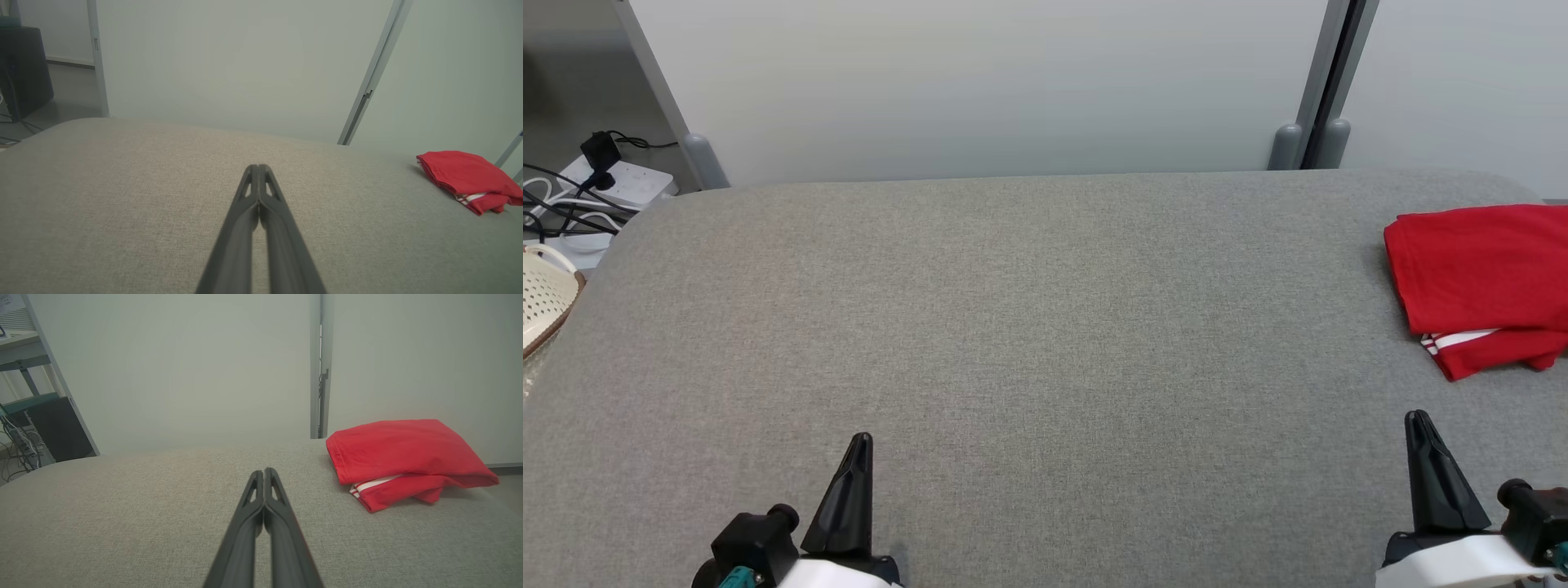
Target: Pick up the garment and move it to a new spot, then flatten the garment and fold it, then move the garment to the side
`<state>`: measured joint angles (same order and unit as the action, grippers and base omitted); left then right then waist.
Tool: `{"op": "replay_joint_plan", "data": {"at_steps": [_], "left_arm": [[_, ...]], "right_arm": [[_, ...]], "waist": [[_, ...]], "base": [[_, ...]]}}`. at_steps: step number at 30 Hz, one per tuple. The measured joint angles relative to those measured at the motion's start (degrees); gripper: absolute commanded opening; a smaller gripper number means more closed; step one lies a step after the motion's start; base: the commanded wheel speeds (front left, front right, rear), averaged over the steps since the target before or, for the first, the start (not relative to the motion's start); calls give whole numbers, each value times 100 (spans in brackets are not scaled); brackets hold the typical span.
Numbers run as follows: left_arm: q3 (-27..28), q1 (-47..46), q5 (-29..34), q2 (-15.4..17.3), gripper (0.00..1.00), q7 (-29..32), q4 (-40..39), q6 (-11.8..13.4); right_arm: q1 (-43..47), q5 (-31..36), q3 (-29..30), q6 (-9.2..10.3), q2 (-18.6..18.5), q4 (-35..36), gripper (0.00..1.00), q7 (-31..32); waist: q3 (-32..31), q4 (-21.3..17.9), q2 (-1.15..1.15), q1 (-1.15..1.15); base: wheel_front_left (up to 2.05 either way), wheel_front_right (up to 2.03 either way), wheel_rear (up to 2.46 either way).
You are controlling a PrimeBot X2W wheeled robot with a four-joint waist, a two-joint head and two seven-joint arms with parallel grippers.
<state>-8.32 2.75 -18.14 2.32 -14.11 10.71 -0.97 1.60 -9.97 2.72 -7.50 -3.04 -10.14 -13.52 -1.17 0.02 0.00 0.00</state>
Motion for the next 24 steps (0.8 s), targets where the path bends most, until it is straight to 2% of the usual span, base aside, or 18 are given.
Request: {"op": "replay_joint_plan", "data": {"at_steps": [24], "left_arm": [[213,-47,-1445,3,0,383,85,-100]], "right_arm": [[-24,-1580,70,1,11,-74,0,369]], "waist": [[29,-1,0,1]], "base": [[0,0,0]]}}
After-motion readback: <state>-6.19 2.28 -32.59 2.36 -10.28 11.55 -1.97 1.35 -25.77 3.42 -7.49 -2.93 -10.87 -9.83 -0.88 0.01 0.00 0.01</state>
